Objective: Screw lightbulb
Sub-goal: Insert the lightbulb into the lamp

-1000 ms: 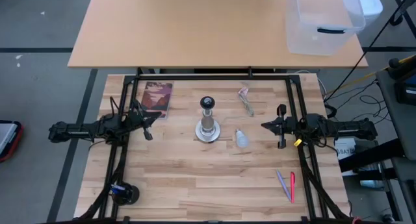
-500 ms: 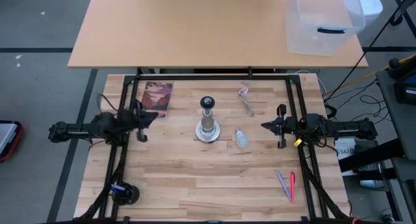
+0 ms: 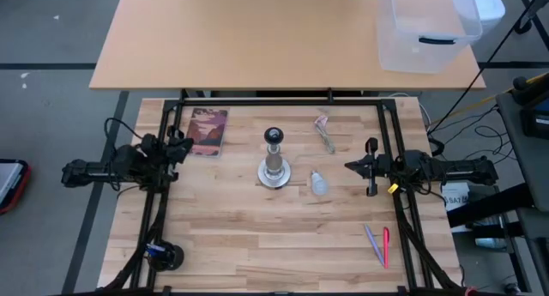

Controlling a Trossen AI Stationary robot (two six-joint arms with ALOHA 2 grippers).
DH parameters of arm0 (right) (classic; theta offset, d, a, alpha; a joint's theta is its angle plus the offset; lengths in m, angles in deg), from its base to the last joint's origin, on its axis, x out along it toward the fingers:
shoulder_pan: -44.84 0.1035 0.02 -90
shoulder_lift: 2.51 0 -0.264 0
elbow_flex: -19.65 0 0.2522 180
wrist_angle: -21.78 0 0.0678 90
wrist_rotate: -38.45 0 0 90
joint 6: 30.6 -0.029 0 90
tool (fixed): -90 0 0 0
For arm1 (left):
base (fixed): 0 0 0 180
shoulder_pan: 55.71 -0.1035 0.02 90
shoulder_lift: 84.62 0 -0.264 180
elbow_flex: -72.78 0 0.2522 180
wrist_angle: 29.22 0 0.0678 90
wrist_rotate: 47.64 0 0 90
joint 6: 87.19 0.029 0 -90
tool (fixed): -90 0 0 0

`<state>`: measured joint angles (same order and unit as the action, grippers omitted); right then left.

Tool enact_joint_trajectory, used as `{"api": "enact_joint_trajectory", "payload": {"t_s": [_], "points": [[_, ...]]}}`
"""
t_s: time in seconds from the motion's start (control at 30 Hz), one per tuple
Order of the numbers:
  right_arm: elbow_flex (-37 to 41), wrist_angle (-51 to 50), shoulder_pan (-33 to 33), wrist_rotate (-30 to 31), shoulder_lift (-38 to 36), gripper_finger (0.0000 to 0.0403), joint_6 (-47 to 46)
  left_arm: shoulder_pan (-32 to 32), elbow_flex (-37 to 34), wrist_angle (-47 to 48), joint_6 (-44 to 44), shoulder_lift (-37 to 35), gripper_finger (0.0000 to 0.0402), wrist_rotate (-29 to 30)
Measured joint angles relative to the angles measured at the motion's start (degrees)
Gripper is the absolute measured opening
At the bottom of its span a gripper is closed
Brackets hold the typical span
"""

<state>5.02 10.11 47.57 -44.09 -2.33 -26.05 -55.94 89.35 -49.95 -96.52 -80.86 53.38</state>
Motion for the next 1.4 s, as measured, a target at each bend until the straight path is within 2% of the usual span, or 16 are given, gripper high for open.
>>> {"api": "enact_joint_trajectory", "payload": {"t_s": [0.17, 0.4, 0.57, 0.63, 0.77, 0.87, 1.0, 1.17, 1.4], "points": [[0.0, 0.0, 0.0, 0.0, 0.0, 0.0000, 0.0, 0.0, 7.0, -0.6, -2.0, 8.9, 0.0029, 1.0], [0.0, 0.0, 0.0, 0.0, 0.0, 0.0000, 0.0, 0.0, 24.4, 1.6, 2.4, 33.5, 0.0029, -1.1], [0.0, 0.0, 0.0, 0.0, 0.0, 0.0000, 0.0, 0.1, 36.5, 8.3, 9.2, 49.2, 0.0029, -7.1], [0.0, 0.0, 0.0, 0.0, 0.0, 0.0000, 0.0, 0.8, 41.1, 12.6, 11.4, 54.2, 0.0029, -7.4], [0.0, 0.0, 0.0, 0.0, 0.1, 0.0000, 0.0, 2.7, 47.3, 22.4, 16.6, 61.8, 0.0031, -2.4], [0.0, 0.0, 0.0, 0.0, 0.1, 0.0000, 0.0, 4.6, 48.8, 24.1, 19.4, 64.6, 0.0040, 3.0], [0.0, 0.0, 0.0, 0.0, 0.1, 0.0000, 0.0, 6.9, 48.9, 27.1, 19.8, 65.9, 0.0078, 10.7], [0.0, 0.0, 0.0, 0.0, 0.1, 0.0000, 0.0, 8.3, 48.9, 32.4, 13.0, 67.2, 0.0155, 18.9], [0.0, 0.0, 0.0, 0.0, 0.1, 0.0000, 0.0, 7.5, 48.8, 30.2, 11.3, 74.4, 0.0265, 19.5]]}}
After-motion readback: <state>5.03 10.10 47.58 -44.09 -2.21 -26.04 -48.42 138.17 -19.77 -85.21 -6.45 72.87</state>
